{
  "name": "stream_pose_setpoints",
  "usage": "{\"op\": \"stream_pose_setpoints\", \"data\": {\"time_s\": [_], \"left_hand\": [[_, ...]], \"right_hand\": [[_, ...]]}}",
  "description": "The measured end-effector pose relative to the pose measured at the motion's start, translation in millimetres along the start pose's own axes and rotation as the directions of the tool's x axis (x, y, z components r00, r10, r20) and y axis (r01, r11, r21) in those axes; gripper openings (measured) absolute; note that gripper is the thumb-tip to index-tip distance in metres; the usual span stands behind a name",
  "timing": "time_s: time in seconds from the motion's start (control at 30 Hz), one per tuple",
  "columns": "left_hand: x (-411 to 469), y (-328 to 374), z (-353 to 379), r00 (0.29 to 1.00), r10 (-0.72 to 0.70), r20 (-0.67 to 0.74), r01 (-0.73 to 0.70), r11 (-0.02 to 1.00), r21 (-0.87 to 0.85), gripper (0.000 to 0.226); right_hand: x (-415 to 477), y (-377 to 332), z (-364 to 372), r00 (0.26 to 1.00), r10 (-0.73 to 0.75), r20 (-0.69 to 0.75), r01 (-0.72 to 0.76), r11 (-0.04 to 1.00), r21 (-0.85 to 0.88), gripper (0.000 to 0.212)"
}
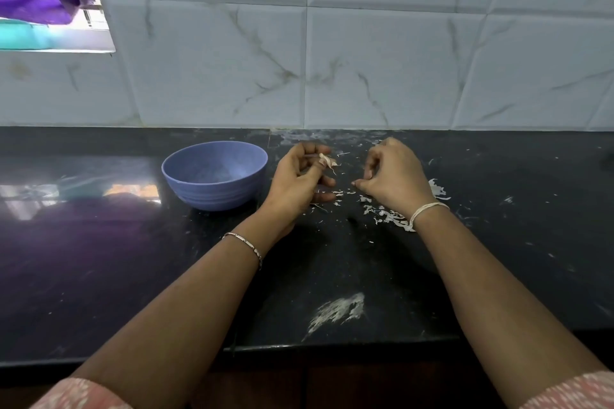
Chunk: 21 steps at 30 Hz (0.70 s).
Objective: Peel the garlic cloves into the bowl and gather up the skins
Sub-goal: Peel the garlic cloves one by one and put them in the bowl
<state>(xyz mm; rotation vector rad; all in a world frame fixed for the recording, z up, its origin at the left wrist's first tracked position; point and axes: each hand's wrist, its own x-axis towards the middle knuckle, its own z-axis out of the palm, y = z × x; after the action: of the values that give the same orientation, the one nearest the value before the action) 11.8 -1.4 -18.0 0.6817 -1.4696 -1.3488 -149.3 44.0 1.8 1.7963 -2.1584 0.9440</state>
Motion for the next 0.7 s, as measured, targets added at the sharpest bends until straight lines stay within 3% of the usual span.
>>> {"op": "stream_pose_setpoints", "data": {"time_s": [0.1,0.2,0.3,0.5,0.7], "left_hand": [[0.2,-0.4,0.5,1.0,-0.005,0.004,0.005,1.0,0.025,0.019],[-1.1,-0.7,1.6,1.0,0.014,0.014,-0.015,0.999,0.039,0.025],[-1.3,-0.9,1.1,1.0,0.019,-0.006,-0.019,0.998,0.059,0.029],[2.3,-2.9,-1.4,0.999,-0.002,-0.032,0.004,0.996,0.089,0.021],[1.3,-1.9,-1.4,1.0,0.013,-0.018,-0.01,0.992,0.129,0.019]], "right_hand": [[2.5,-0.3,2.0,0.998,-0.052,0.017,0.049,0.987,0.152,0.027],[3.0,-4.2,6.3,0.995,-0.1,0.027,0.081,0.914,0.398,0.007],[4.8,-9.4,11.5,0.996,-0.08,0.047,0.042,0.84,0.541,0.013],[2.7,-11.9,16.8,0.997,-0.04,0.06,-0.01,0.747,0.664,0.007],[2.5,-13.7,15.5,1.0,0.01,0.023,-0.023,0.743,0.669,0.008]]}}
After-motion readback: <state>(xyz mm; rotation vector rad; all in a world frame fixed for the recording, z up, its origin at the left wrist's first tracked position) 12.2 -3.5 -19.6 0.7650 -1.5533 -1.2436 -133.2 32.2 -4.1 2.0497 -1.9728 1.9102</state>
